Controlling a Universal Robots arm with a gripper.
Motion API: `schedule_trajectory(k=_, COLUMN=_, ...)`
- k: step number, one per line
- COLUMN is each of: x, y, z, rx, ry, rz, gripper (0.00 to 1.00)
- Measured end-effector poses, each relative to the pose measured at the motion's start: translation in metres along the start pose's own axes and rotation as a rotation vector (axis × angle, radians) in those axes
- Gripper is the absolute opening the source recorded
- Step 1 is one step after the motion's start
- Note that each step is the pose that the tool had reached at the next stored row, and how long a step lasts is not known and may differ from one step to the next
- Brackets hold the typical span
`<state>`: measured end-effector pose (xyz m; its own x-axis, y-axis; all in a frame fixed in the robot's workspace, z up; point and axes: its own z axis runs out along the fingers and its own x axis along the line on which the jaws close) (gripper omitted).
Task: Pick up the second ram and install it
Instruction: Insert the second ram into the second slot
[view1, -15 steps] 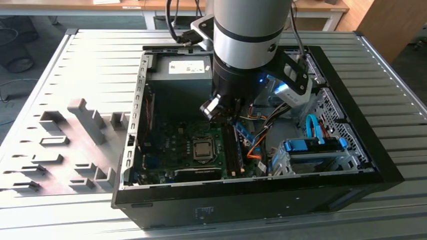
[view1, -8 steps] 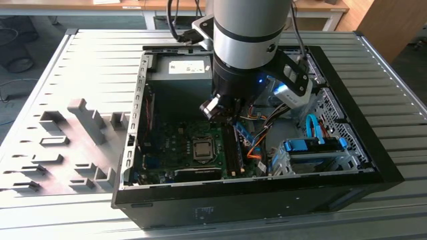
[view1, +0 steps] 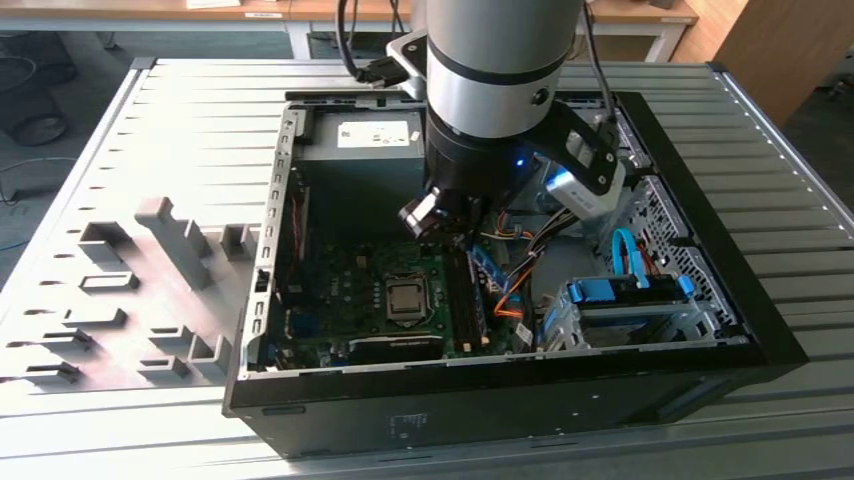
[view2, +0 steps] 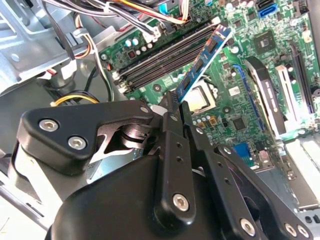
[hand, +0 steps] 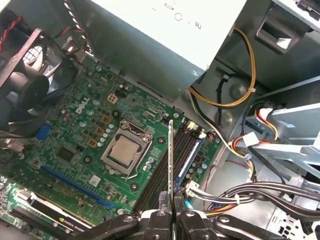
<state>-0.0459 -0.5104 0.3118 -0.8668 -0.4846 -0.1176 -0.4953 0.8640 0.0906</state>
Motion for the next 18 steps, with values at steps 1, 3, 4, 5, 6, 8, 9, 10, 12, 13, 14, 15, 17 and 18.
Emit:
schedule_trajectory(k=1, x=0.0, y=0.0, z=0.0, rx=0.0004, ry=-0.0003, rz=0.004, gripper=0.14)
schedule_trajectory(k=3, x=0.0, y=0.0, z=0.0, rx=0.0014, ry=-0.001, rz=0.011, gripper=0.14)
schedule_trajectory(k=4, x=0.0, y=0.0, z=0.0, rx=0.0017, ry=-0.0014, rz=0.015, gripper=0.14)
schedule_trajectory(k=5, x=0.0, y=0.0, z=0.0, rx=0.0022, ry=-0.0017, rz=0.019, gripper=0.14)
schedule_trajectory(k=6, x=0.0, y=0.0, z=0.0, rx=0.0027, ry=-0.0021, rz=0.023, gripper=0.14)
schedule_trajectory(k=8, x=0.0, y=0.0, z=0.0001, rx=0.0038, ry=-0.0029, rz=0.032, gripper=0.14)
schedule_trajectory(k=9, x=0.0, y=0.0, z=0.0001, rx=0.0043, ry=-0.0034, rz=0.037, gripper=0.14)
schedule_trajectory(k=10, x=0.0, y=0.0, z=0.0001, rx=0.0049, ry=-0.0039, rz=0.042, gripper=0.14)
schedule_trajectory(k=12, x=0.0, y=0.0, z=0.0001, rx=0.0061, ry=-0.0047, rz=0.051, gripper=0.14)
schedule_trajectory(k=13, x=0.0, y=0.0, z=0.0001, rx=0.0067, ry=-0.0051, rz=0.056, gripper=0.14)
schedule_trajectory(k=14, x=0.0, y=0.0, z=0.0001, rx=0.0072, ry=-0.0056, rz=0.061, gripper=0.14)
schedule_trajectory(k=15, x=0.0, y=0.0, z=0.0002, rx=0.0078, ry=-0.006, rz=0.066, gripper=0.14)
schedule_trajectory(k=17, x=0.0, y=0.0, z=0.0002, rx=0.009, ry=-0.0069, rz=0.076, gripper=0.14)
schedule_trajectory(k=18, x=0.0, y=0.0, z=0.0002, rx=0.0096, ry=-0.0075, rz=0.081, gripper=0.14)
